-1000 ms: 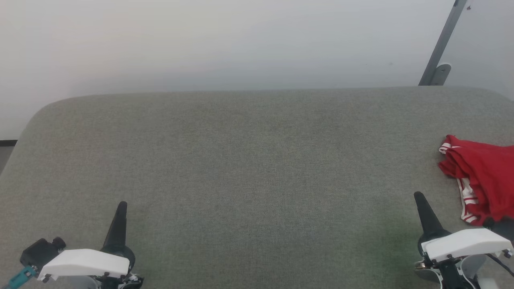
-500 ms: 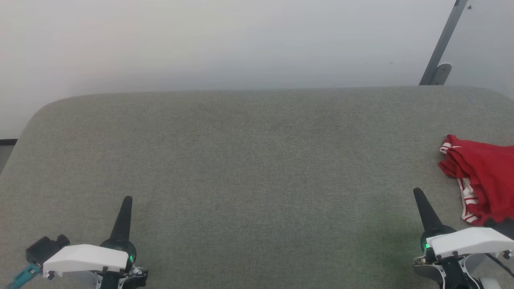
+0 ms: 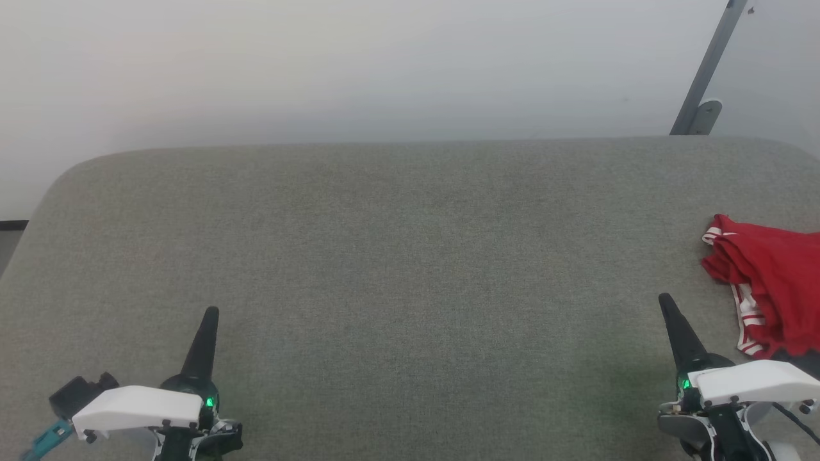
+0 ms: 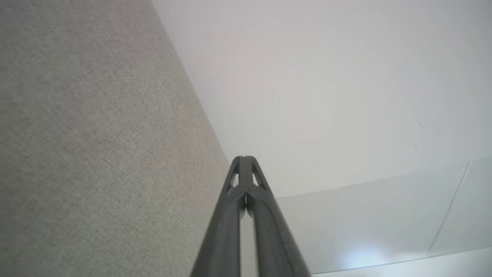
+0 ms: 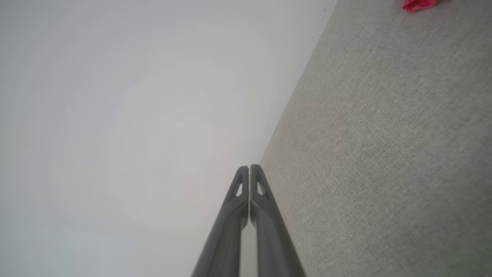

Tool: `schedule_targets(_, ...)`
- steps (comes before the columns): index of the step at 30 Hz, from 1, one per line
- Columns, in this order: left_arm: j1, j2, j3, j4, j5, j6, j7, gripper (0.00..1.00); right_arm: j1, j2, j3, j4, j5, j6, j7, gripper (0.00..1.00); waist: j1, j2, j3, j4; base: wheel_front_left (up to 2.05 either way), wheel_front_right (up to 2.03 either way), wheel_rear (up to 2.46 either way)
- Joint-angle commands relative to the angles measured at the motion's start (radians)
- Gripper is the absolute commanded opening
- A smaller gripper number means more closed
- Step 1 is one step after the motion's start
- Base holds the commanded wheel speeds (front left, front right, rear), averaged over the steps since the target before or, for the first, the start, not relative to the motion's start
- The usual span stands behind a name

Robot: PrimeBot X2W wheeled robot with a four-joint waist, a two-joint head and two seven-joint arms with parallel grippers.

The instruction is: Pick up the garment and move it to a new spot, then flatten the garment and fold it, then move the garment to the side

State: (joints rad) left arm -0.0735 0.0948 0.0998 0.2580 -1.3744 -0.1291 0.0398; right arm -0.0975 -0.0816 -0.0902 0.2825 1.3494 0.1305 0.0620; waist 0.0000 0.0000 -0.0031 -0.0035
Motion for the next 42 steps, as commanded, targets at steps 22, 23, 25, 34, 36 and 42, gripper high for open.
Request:
schedule_targets(22,-0.034,-0.027,0.013,-0.013,-0.151,-0.002,0.049,0.0,-0.015,0.021,-0.017,-0.03,0.165,0.0,0.036,0.0,0.0,0.0,0.003,0.002,0.0,0.0,0.0)
schedule_targets(23,-0.034,-0.028,0.013,-0.013,-0.157,-0.002,0.05,0.0,-0.015,0.022,-0.017,-0.031,0.171,0.0,0.036,0.0,0.0,0.0,0.004,0.002,0.0,0.0,0.0)
schedule_targets(25,-0.035,-0.031,0.013,-0.013,-0.169,-0.003,0.055,0.0,-0.015,0.024,-0.018,-0.032,0.184,0.0,0.038,0.0,0.0,0.0,0.004,0.002,0.0,0.0,0.0)
schedule_targets(34,-0.037,-0.042,0.016,-0.014,-0.22,-0.003,0.071,0.0,-0.014,0.031,-0.024,-0.039,0.24,0.0,0.05,0.0,0.0,0.0,0.005,0.003,0.0,0.0,0.0)
schedule_targets(36,-0.039,-0.044,0.016,-0.015,-0.23,-0.003,0.074,0.0,-0.014,0.033,-0.024,-0.039,0.252,0.0,0.052,0.0,0.0,0.0,0.006,0.003,0.0,0.0,0.0)
schedule_targets(42,-0.041,-0.047,0.017,-0.015,-0.24,-0.003,0.078,0.0,-0.014,0.034,-0.025,-0.041,0.265,0.0,0.055,0.0,0.0,0.0,0.006,0.004,0.0,0.0,0.0)
